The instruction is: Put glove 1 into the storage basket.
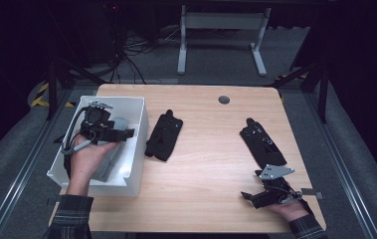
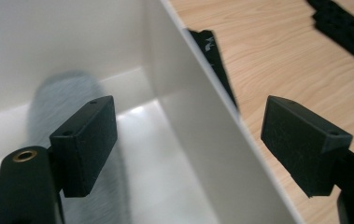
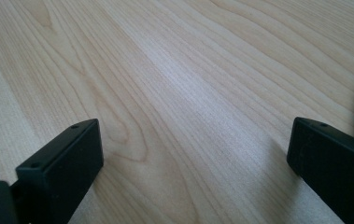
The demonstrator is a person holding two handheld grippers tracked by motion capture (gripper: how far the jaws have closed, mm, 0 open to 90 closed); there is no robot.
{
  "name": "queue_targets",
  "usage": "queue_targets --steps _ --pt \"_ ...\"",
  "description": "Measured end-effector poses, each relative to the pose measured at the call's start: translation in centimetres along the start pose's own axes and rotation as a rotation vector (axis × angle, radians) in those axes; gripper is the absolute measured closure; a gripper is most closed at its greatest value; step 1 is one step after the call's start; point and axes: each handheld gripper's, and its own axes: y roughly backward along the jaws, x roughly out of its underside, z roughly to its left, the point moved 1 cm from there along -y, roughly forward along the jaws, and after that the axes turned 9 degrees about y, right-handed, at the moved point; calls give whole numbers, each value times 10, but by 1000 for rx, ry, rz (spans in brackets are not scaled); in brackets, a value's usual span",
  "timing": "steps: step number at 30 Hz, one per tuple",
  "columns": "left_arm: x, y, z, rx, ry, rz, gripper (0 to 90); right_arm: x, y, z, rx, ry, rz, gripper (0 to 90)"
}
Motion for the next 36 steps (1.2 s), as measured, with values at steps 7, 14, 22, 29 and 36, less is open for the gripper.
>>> queue_targets --steps 7,14,22,29,36 --pt "-2 -8 -37 79 -85 0 169 0 0 0 1 1 0 38" --pt "2 -23 -70 143 -144 1 165 0 0 0 1 0 0 38" --pt "11 -44 -98 196 -202 19 165 0 0 0 1 0 0 38" --pt "28 -66 -114 223 -251 28 167 0 0 0 -1 1 1 38" --pt "46 -80 -129 225 -294 26 166 0 0 0 -2 1 1 36"
